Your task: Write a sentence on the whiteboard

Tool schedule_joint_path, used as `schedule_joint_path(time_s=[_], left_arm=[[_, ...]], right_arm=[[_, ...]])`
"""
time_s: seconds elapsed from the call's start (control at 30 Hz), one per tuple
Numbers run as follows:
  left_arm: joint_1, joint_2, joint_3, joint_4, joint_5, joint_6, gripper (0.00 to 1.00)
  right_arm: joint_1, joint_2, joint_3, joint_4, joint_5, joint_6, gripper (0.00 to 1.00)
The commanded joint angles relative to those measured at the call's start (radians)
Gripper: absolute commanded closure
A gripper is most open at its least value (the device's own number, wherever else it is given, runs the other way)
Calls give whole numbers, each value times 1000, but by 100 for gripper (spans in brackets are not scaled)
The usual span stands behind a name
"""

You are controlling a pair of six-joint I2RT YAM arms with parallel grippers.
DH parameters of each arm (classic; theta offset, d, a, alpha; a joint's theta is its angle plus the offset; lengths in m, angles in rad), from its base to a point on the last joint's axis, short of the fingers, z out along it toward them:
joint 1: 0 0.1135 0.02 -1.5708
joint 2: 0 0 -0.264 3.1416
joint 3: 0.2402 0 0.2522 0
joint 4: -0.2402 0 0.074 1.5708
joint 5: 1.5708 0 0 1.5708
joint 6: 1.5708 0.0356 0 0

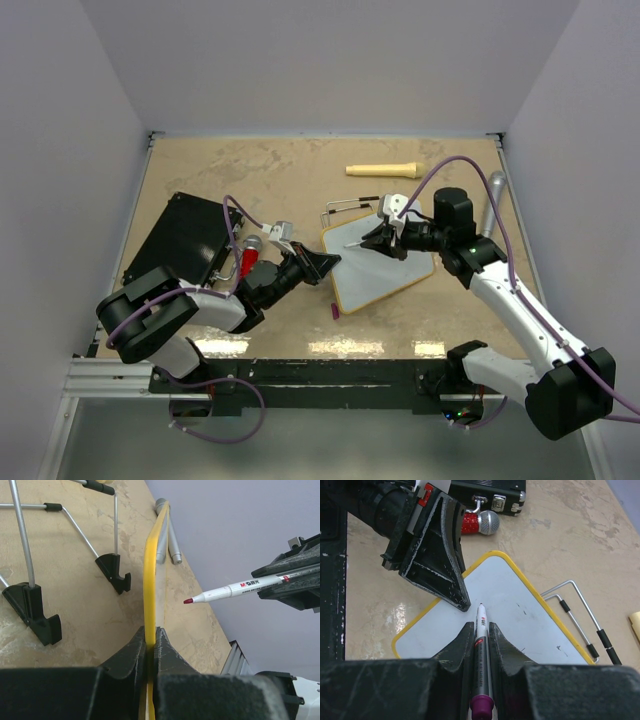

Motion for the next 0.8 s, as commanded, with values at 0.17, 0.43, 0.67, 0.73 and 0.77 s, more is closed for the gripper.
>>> schedule_joint_path(time_s=[0.17,0.43,0.67,0.73,0.77], left_arm=[[-11,3,-9,63,-6,29,100],[-13,6,-16,77,-4,18,100],[-13,6,-13,78,-7,12,100],[-13,11,-15,80,-7,9,100],[-13,11,-13,85,-9,7,100]], right_arm=[[6,-7,-3,44,-37,18,100],[6,-4,-6,55,-27,27,100],[6,-4,-3,50,-38,23,100],[6,-1,1,50,-37,20,100],[8,5,3,50,-34,20,100]])
